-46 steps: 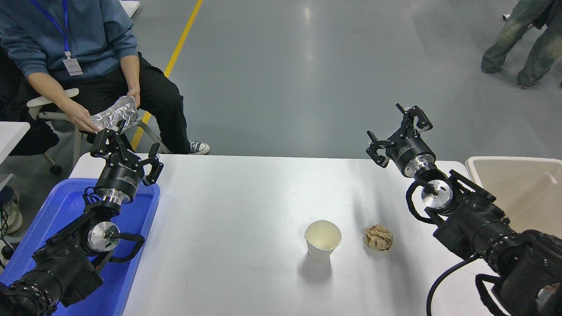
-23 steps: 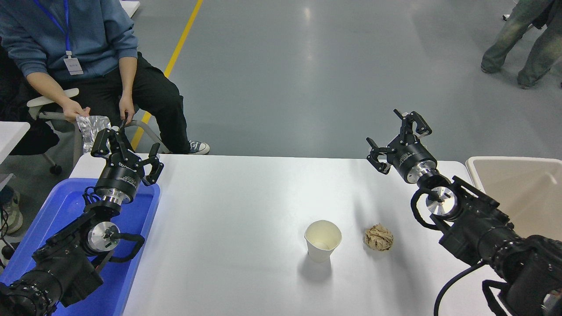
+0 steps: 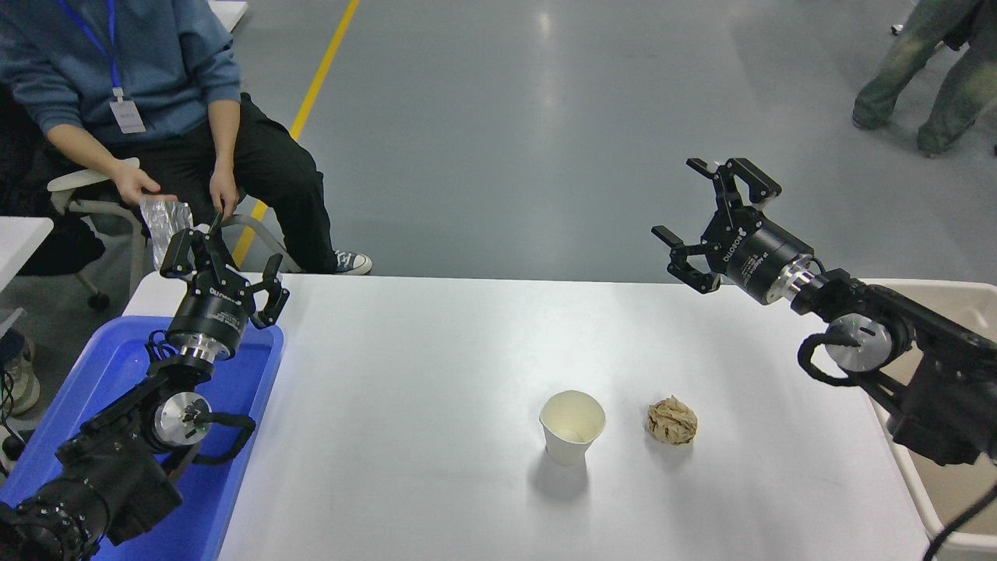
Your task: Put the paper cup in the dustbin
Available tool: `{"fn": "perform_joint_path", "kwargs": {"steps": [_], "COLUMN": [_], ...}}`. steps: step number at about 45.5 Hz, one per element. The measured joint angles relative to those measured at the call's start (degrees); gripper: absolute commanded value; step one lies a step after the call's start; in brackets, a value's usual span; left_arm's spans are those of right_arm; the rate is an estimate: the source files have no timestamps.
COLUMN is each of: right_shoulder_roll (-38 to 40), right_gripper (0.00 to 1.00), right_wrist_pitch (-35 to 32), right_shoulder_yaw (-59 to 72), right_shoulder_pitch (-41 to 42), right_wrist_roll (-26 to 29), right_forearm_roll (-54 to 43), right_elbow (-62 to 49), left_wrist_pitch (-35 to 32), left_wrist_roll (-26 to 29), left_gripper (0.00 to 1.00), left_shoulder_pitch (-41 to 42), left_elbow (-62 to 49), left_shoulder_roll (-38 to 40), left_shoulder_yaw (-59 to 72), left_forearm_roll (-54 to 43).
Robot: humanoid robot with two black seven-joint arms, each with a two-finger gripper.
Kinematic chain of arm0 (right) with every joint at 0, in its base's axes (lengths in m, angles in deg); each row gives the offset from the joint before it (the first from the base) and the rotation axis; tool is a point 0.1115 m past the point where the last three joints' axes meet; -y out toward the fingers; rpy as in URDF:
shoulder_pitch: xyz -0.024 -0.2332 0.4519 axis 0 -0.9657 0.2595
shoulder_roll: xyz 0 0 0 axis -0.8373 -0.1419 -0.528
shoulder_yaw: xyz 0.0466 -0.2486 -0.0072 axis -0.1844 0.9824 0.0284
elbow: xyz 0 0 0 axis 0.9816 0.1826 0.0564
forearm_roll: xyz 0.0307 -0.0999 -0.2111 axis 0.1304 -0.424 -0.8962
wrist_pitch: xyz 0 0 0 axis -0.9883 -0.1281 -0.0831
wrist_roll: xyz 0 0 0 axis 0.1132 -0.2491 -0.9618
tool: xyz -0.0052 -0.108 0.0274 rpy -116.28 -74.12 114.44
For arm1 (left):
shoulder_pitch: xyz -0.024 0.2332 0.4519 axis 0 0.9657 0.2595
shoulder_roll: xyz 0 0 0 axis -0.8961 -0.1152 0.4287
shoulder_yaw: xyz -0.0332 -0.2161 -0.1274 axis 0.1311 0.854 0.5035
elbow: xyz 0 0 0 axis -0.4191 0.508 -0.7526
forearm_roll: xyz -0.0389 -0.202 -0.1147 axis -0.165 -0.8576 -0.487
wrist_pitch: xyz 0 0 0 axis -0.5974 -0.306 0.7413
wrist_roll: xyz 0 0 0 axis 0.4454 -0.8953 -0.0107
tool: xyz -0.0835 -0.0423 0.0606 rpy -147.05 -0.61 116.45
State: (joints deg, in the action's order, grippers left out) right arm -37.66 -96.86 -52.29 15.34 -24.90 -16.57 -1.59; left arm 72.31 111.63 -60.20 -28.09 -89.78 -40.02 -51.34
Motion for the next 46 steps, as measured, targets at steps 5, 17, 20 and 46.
{"fn": "perform_joint_path", "kwargs": {"steps": [5,17,20,46], "right_shoulder_roll": [1.91,1.88,0.87,-14.75], "right_gripper": [1.00,1.00,1.00,1.00], "right_wrist_pitch": [1.80,6.36,7.62,20.07], "right_shoulder_yaw": [3.59,17.87,22.48,50.15], "right_shoulder_pitch": [1.16,9.67,12.59,21.04], "right_wrist_roll": [-0.12,-0.24,-0.28,-1.61], "right_forearm_roll": [-7.26,-20.48,-23.05,-36.85], "right_elbow": [3.88,6.97,6.86,-4.30], "left_wrist_pitch": [0.01,0.04,0.04,0.04], "left_wrist_roll": [-0.02,-0.03,-0.03,-0.04], "left_gripper": [1.00,1.00,1.00,1.00], "left_shoulder_pitch": [0.01,0.02,0.02,0.01], "left_elbow": [0.00,0.00,0.00,0.00], "left_shoulder_roll": [0.00,-0.01,-0.02,-0.01], "left_shoulder_yaw": [0.00,0.00,0.00,0.00], "left_forearm_roll": [0.00,0.00,0.00,0.00]}}
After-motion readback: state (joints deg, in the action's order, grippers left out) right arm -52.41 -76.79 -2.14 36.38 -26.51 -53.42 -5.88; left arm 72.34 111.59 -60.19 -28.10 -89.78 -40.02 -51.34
